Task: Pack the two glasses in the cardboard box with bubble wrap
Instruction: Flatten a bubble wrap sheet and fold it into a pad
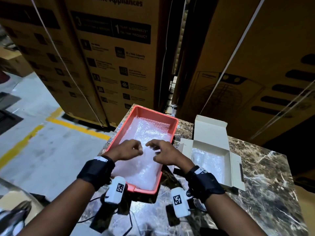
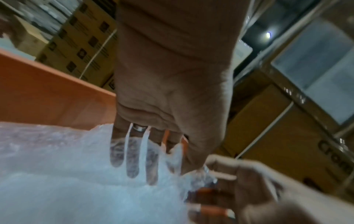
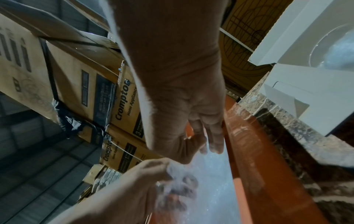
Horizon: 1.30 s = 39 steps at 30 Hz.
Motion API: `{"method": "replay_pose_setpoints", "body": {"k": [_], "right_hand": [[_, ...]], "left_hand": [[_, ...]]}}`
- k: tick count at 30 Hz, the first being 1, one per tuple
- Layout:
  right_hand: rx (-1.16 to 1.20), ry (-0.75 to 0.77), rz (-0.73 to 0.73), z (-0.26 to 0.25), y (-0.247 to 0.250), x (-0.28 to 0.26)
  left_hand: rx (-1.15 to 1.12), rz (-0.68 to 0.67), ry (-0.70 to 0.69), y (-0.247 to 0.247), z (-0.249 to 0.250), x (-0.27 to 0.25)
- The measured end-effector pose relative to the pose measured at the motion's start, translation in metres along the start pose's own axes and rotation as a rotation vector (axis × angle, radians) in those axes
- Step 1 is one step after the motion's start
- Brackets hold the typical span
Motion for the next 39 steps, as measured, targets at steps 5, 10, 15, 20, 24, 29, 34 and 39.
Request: {"method": "replay_pose_setpoints", "body": {"k": [5,10,15,20,24,29,34,39], "right_hand": [[0.072,0.045,0.081,-0.005,0.007,-0.010],[0.165,0.165,0.218,-0.013,0.025,-0.026],[0.455,0.214,0.251,-0.005,0.060,-0.063],[0.808,0.150,0.368,0.032,0.091,-0.097],[0.810,0.100,0.515,0.067,0.102,-0.127],[0.845,0.058,0.628,0.107,0.112,-0.172],[0.871,-0.098,0.794,0.178,0.116,-0.214],[0.750,-0.242,0.924,0.251,0.109,-0.264]], "left_hand": [[-0.374,0.237,-0.134,0.036,0.035,-0.004],[-0.505,0.397,-0.232,0.054,0.066,-0.007],[-0.769,0.396,-0.086,0.061,0.078,-0.010],[-1.094,0.155,-0.133,0.029,0.115,-0.012],[-1.202,0.167,-0.095,-0.009,0.144,-0.006],[-1.287,0.039,-0.165,-0.066,0.185,0.004],[-0.982,0.074,-0.088,-0.127,0.207,0.027],[-0.942,0.136,-0.098,-0.186,0.224,0.040]]}}
Point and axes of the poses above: each hand's wrist, its own x-axis towards the middle knuckle, its own y-axis out of the back of the hand, z = x × y, the point moved 5 cm from there along x, towards the middle knuckle, and after that the axes turned 12 degrees about -y, right-handed, at the moved point
